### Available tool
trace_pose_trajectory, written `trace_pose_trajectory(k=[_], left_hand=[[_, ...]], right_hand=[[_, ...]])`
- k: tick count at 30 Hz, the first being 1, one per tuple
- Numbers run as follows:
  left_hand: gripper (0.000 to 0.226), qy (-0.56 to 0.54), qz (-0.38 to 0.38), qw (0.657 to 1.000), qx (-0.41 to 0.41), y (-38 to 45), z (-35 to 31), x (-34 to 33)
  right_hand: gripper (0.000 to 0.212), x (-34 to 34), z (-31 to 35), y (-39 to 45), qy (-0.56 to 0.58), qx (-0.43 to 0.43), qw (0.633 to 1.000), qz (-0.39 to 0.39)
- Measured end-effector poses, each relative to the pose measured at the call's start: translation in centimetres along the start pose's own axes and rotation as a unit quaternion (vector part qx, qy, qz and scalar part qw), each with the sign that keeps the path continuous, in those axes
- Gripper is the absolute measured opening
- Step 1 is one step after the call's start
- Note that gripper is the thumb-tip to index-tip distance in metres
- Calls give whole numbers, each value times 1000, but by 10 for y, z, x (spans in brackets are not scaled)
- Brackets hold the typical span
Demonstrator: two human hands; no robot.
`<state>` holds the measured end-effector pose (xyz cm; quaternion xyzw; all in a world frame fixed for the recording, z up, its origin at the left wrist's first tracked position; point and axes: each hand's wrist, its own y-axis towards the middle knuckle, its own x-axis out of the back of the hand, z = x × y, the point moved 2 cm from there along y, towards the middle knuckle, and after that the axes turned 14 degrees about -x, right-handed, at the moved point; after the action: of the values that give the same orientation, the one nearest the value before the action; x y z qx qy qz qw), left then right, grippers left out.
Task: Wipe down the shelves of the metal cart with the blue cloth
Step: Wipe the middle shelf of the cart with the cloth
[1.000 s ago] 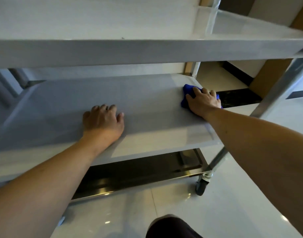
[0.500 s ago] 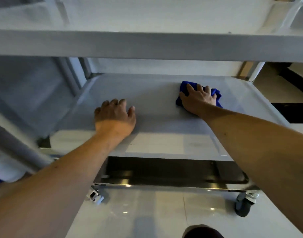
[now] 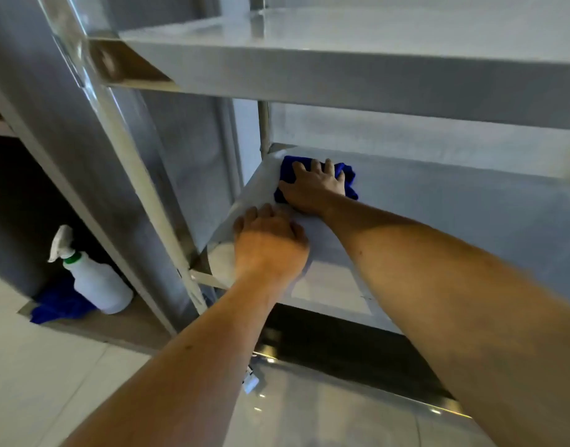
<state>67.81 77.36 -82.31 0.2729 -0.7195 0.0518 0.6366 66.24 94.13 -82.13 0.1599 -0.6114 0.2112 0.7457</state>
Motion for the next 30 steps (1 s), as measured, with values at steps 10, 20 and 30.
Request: trace_pose_trajectory(k=[10,20,30], left_hand=[[46,69,56,996,-34,7,6,-4],[20,152,-79,982,-78,2,-17,9],[40,-54,-34,960,-274,20,-211,-5]], right_hand=[[58,6,-24,28,42,22,998,-37],[59,51,-230,12,40,-122,990,-55],[60,99,-417,-60,31,-300,952,-55]])
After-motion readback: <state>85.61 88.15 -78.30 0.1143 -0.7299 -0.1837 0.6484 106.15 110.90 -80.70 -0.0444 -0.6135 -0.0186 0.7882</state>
